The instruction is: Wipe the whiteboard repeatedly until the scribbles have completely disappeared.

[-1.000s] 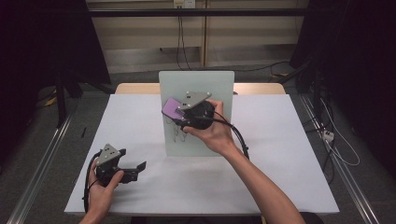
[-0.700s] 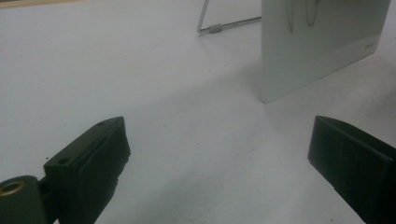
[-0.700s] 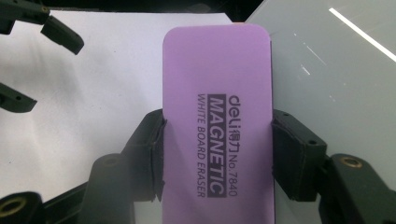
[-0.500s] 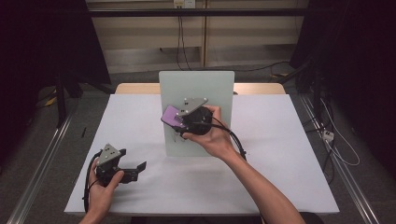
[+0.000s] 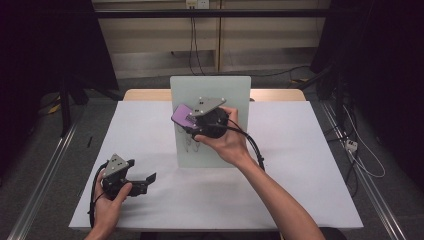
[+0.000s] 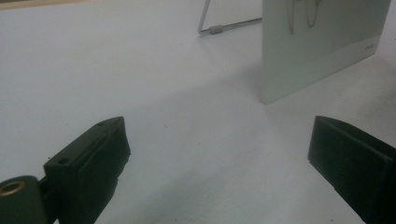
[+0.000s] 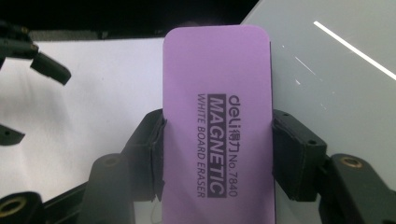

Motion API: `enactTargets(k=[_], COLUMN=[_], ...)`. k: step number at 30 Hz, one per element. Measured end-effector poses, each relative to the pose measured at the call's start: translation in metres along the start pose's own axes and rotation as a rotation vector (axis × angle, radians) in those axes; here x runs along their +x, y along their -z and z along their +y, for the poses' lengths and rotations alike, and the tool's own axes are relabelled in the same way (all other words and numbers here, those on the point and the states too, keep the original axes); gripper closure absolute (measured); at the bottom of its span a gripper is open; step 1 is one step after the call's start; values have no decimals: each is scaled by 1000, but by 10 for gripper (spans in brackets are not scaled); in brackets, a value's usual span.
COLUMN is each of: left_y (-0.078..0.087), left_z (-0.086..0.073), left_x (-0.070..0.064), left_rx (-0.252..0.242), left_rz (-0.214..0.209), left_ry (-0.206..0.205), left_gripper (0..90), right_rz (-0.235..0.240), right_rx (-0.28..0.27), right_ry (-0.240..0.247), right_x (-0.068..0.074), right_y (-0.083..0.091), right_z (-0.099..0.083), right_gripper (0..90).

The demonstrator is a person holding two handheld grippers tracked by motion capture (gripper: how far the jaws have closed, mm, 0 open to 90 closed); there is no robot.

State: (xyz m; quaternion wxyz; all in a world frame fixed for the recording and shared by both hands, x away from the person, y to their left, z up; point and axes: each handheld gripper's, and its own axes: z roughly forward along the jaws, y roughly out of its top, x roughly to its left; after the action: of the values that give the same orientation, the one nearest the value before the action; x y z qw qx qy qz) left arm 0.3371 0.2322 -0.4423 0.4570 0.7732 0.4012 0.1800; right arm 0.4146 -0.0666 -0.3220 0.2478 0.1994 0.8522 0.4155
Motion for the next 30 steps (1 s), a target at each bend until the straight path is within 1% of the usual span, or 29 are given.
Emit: enactTargets(k=[2, 6, 9, 13, 17, 26, 30], left_y=[0, 0, -1, -1, 0, 0, 0], left_z=[0, 0, 0, 0, 0, 0, 0], left_x=[0, 0, 0, -1, 0, 0, 0], left_rx=[0, 3, 5, 6, 6, 6, 2], left_rz=[1, 1, 2, 2, 3, 1, 0], left_ry=[-1, -1, -2, -3, -4, -4, -3], left_gripper=[50, 50, 50, 50, 50, 50, 50], right_rz=[10, 25, 44, 60, 72, 97, 94], right_rx=[14, 25, 48, 53, 80, 102, 89], right_ry=[7, 9, 19, 18, 22, 28, 33], right_x=[5, 11, 17, 22, 26, 31, 27], right_y=[-4, -9, -15, -19, -22, -26, -23], right_z=[-3, -8, -13, -19, -21, -25, -25], right_gripper=[422, 422, 422, 422, 422, 422, 422])
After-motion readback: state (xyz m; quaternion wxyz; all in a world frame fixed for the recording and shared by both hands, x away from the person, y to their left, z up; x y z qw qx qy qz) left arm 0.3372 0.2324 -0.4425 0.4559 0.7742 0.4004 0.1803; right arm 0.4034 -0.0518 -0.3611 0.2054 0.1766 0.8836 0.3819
